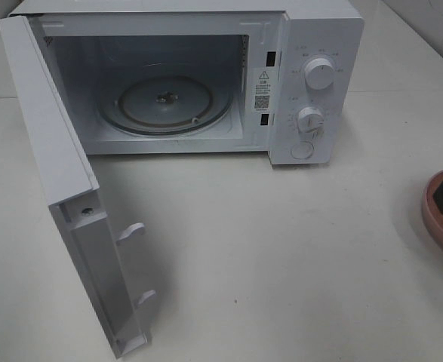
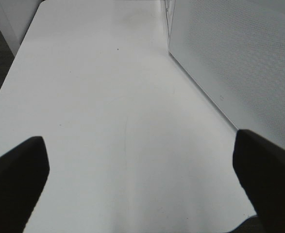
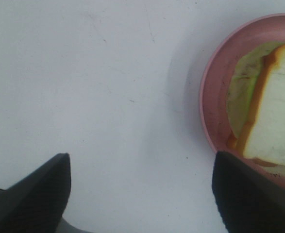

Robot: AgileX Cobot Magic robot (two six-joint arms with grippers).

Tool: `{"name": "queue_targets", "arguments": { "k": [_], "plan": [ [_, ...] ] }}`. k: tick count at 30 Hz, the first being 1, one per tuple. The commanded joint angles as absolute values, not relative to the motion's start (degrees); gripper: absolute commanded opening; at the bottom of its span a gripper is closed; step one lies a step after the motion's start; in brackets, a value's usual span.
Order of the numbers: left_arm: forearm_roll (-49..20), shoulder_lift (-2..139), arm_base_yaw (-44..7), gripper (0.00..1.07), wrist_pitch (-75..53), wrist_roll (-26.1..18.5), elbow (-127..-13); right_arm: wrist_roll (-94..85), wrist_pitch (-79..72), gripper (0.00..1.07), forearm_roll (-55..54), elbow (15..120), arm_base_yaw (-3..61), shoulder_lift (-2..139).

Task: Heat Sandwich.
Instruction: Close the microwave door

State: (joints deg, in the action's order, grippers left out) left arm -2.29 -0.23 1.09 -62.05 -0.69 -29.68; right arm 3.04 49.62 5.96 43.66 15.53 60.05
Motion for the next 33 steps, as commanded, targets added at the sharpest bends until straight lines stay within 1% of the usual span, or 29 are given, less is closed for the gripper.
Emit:
{"name": "queue_targets", "arguments": {
  "k": [1,3,7,12,16,21,22,25,26,29,33],
  "plan": [
    [-2.3,-1.1,1.2,0.98,-61.4,-0.7,-29.6,2.4,53.3,0.77,5.8,43.7,15.4,55.2],
    [-2.3,-1.1,1.2,0.98,-61.4,-0.7,-29.6,2.4,54.2,0.77,5.8,43.7,15.4,53.8],
    [-2.3,-1.1,1.2,0.98,-61.4,-0.7,-29.6,2.4,58.9,0.76,5.8,43.7,15.4,46.0],
    [-2.3,-1.1,1.2,0.98,-61.4,-0.7,-29.6,2.4,61.4,0.76,5.8,43.7,15.4,42.6],
    [-2.3,-1.1,1.2,0.98,-61.4,-0.7,-29.6,2.4,64.6,0.76,6.8,43.7,15.4,33.8],
    [-2.3,-1.1,1.2,0.98,-61.4,-0.7,-29.6,2.4,64.5,0.76,8.3,42.8,15.3,29.0],
    [-2.3,-1.1,1.2,0.98,-61.4,-0.7,-29.6,2.3,64.3,0.76,8.7,41.8,15.1,26.0],
    [-2.3,-1.1,1.2,0.98,-61.4,-0.7,-29.6,2.4,64.3,0.76,8.4,40.7,13.7,23.6],
    [-2.3,-1.1,1.2,0.98,-61.4,-0.7,-29.6,2.4,64.3,0.76,8.4,39.2,11.6,21.4],
    [-2.3,-1.1,1.2,0.98,-61.4,-0.7,-29.6,2.5,63.7,0.76,8.4,35.9,8.9,16.2],
    [-2.3,-1.1,1.2,0.98,-61.4,-0.7,-29.6,2.5,62.1,0.76,8.1,32.4,7.5,11.9]
  ]
}}
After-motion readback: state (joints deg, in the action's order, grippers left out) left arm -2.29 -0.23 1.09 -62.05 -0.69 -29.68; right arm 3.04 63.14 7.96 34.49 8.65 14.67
